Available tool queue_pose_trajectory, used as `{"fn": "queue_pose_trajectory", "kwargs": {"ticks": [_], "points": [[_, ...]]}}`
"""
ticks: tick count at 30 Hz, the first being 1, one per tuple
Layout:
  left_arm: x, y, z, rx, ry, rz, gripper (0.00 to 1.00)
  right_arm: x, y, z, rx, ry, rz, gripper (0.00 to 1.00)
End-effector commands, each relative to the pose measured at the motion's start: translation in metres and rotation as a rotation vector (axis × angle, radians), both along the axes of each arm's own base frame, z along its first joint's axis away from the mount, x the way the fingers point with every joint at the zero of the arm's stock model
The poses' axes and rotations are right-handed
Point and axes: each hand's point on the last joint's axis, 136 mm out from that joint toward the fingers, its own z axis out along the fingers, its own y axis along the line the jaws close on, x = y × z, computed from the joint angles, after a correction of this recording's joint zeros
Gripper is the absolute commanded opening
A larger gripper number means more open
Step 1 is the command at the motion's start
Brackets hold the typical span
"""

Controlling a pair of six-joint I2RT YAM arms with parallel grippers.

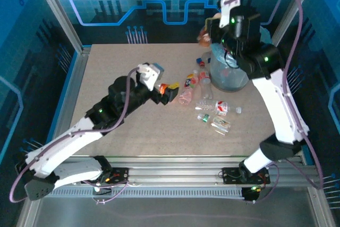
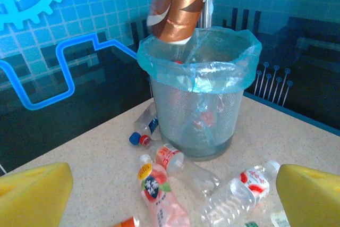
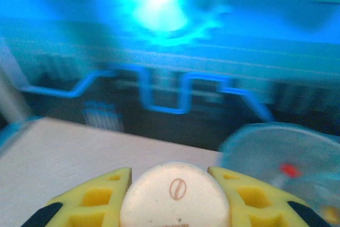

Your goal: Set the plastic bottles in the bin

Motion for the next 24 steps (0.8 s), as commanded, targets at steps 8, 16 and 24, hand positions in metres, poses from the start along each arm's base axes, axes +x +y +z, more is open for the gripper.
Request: {"fn": "queue_pose_trajectory", "kwargs": {"ticks": [8,16,24], "points": [[0.055,-0.003,-0.04,-0.03,0.215,0.061,0.99,0.08,-0.086,-0.057,-0.453,0.158,-0.574,0.09],[0.058,0.015,-0.052,-0.051,0.247,0.101,0.99,0.088,-0.064,-0.07,-0.569,0.148,-0.598,0.1],[0.056,0.021,-0.053,-0.049,0.244,0.115,0.99,0.092,-0.062,-0.094,-0.533,0.176,-0.636,0.11]]}}
